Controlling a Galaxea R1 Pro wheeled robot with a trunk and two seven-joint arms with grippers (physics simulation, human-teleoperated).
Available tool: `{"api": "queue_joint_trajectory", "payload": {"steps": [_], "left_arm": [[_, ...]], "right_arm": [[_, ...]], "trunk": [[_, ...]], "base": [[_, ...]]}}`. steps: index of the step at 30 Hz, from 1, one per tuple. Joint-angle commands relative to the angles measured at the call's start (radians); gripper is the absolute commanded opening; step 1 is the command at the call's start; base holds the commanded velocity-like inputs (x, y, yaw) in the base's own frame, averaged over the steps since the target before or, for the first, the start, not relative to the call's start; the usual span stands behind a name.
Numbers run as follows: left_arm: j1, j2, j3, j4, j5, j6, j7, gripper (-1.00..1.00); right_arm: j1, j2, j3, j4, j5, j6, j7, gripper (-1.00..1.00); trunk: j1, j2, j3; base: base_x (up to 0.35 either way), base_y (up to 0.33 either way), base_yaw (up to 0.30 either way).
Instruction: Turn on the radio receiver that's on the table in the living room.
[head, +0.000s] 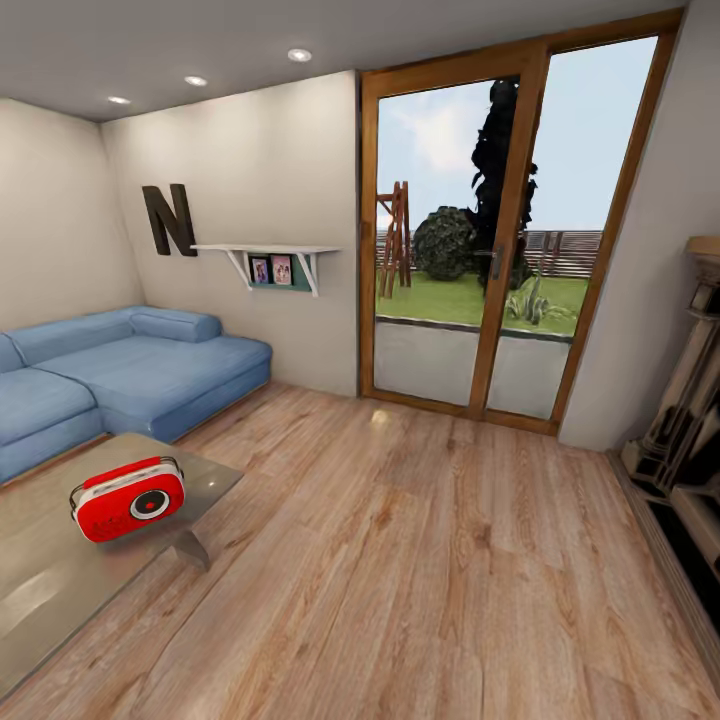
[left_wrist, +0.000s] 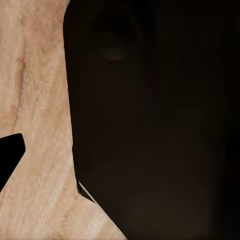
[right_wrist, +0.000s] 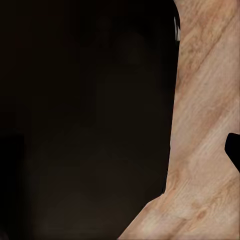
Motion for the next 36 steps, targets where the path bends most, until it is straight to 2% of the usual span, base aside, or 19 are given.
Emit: {"api": "queue_joint_trajectory", "payload": {"steps": [1,8,15,34,36], "left_arm": [[0.006,-0.006,-0.005,0.006,-0.005,-0.005,-0.003,1.00],[0.046,-0.045,-0.004,0.012,-0.006,-0.006,-0.003,1.00],[0.052,-0.084,-0.004,0.012,-0.004,-0.006,-0.003,1.00],[0.052,-0.088,-0.005,0.008,0.001,-0.005,-0.003,1.00],[0.052,-0.081,-0.004,-0.035,0.002,0.000,-0.002,1.00]], "right_arm": [[-0.006,0.006,0.000,0.005,0.000,-0.004,-0.004,1.00],[-0.045,0.045,-0.004,0.022,0.001,0.001,-0.005,1.00],[-0.069,0.049,-0.002,0.019,0.002,-0.001,-0.006,1.00],[-0.069,0.049,-0.003,0.018,0.001,0.001,0.002,1.00],[-0.073,0.047,-0.001,-0.027,0.005,0.003,0.003,1.00]], "trunk": [[0.000,0.000,0.000],[0.000,0.000,0.000],[0.000,0.000,0.000],[0.000,0.000,0.000],[0.000,0.000,0.000]], "base": [[0.000,0.000,0.000],[0.000,0.000,0.000],[0.000,0.000,0.000],[0.000,0.000,0.000],[0.000,0.000,0.000]]}}
